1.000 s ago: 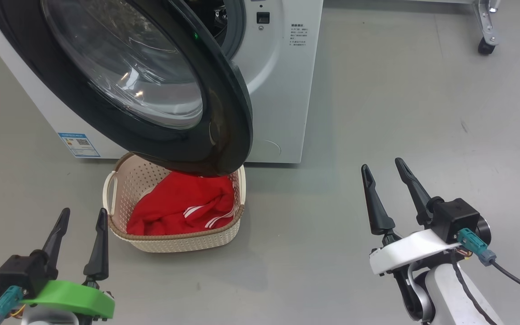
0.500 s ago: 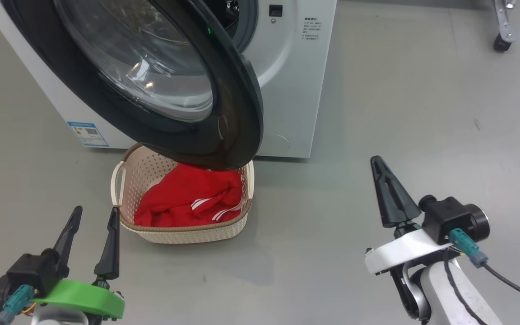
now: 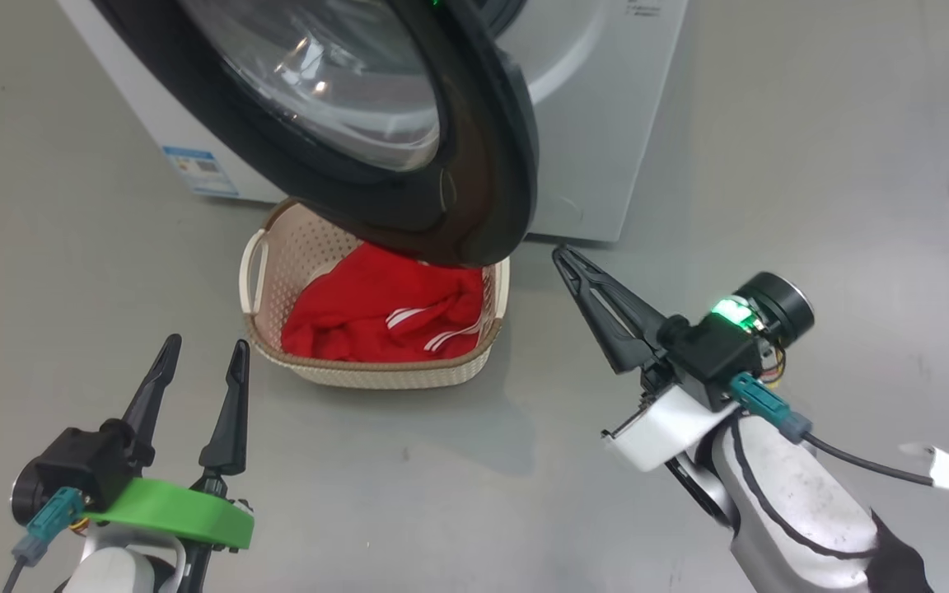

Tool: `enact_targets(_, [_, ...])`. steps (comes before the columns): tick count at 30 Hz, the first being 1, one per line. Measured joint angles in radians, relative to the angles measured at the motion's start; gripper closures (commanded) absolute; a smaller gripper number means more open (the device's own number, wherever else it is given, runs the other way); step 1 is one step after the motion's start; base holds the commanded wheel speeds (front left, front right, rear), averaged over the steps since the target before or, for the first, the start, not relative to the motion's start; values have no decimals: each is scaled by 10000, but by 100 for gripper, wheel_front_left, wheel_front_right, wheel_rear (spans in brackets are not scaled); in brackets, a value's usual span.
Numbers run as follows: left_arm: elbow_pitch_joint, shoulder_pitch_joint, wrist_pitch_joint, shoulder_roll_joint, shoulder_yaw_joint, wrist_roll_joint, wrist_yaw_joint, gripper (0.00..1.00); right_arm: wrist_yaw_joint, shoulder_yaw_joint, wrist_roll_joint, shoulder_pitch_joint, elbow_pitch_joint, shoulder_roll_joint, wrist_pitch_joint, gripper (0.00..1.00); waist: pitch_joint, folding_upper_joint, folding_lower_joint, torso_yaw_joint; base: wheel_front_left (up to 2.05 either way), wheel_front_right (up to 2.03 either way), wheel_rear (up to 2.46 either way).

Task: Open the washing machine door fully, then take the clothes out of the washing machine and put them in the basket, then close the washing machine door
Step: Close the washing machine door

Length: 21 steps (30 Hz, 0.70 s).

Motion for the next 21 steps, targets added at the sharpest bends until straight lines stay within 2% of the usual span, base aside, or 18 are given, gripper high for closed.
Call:
enact_targets(9, [17, -474, 0, -174, -10, -2, 0, 0, 84, 360, -240, -1200, 345, -173, 428, 100, 766, 0, 0, 787, 0, 0, 0])
enact_targets(21, [171, -949, 0, -516, -63, -25, -10, 0, 84, -238, -148, -2290, 976, -424, 589, 100, 1716, 0, 0, 1814, 0, 0, 0])
